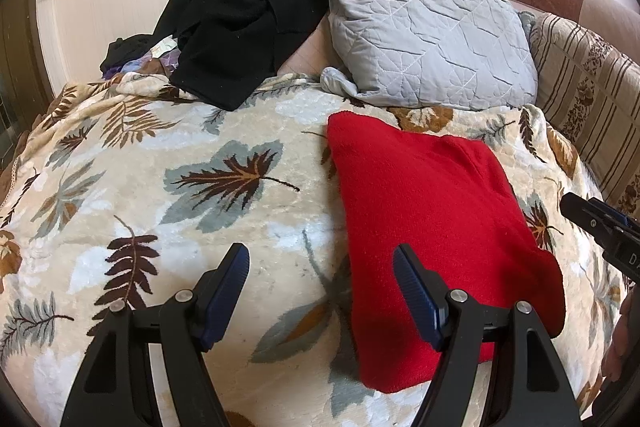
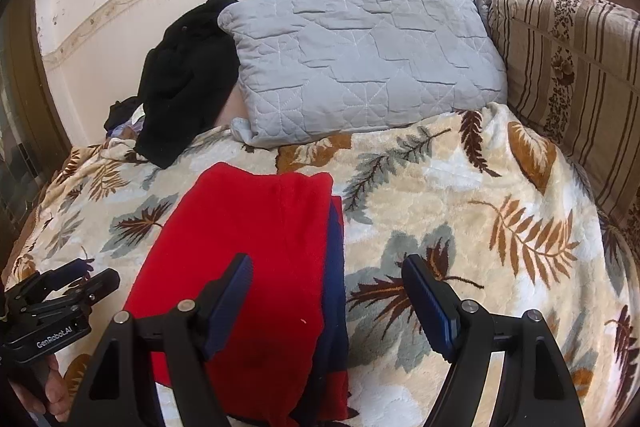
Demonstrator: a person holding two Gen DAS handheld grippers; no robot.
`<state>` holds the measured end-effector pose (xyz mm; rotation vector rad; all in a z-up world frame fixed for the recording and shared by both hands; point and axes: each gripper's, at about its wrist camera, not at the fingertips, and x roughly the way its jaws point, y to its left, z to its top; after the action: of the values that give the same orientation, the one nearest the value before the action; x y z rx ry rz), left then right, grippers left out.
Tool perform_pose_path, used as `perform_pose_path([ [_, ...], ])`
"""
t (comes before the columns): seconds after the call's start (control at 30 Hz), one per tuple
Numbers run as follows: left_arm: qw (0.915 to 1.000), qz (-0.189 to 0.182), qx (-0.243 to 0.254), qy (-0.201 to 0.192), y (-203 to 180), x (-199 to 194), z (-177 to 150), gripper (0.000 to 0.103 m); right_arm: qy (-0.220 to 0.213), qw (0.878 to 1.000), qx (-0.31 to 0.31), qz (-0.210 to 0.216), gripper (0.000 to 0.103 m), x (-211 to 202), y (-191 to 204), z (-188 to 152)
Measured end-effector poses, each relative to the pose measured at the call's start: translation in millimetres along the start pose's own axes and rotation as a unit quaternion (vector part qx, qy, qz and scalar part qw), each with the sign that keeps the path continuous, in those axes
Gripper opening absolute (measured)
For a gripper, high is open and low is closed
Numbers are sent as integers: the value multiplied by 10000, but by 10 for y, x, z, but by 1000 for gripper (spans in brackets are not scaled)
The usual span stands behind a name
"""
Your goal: Fold small clothes
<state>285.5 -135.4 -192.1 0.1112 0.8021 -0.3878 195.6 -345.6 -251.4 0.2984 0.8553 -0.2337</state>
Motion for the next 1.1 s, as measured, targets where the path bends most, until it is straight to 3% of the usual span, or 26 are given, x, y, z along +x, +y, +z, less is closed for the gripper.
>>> perform_pose_path([
  [0.17, 9994, -277, 12, 207, -14, 49, -7, 75, 275, 9984, 339, 347, 81, 105, -132, 4],
  [0.27, 9931, -961, -173, 650, 26, 143, 23, 78, 636, 9912, 803, 838, 81, 251, -305, -15],
  [0.33, 9862, -1383, -381, 826, 96, 178, 59, 78, 895, 9818, 1194, 1171, 81, 367, -438, -44],
  [0.47, 9765, -1835, -681, 898, 241, 235, 126, 83, 1334, 9541, 2022, 1763, 81, 613, -710, -132],
  [0.63, 9656, -2096, -1015, 1156, 338, 392, 117, 83, 1518, 9278, 2660, 2131, 81, 817, -885, -203],
  [0.87, 9452, -2776, -1033, 1377, 170, 507, 98, 83, 1881, 9113, 2786, 2379, 81, 1092, -818, -237],
  [0.93, 9423, -2876, -1011, 1384, 127, 529, 91, 83, 2013, 9074, 2791, 2412, 81, 1192, -789, -267],
  [1.1, 9446, -2838, -923, 1368, 65, 584, 78, 83, 1925, 9066, 2677, 2632, 84, 1295, -682, -230],
])
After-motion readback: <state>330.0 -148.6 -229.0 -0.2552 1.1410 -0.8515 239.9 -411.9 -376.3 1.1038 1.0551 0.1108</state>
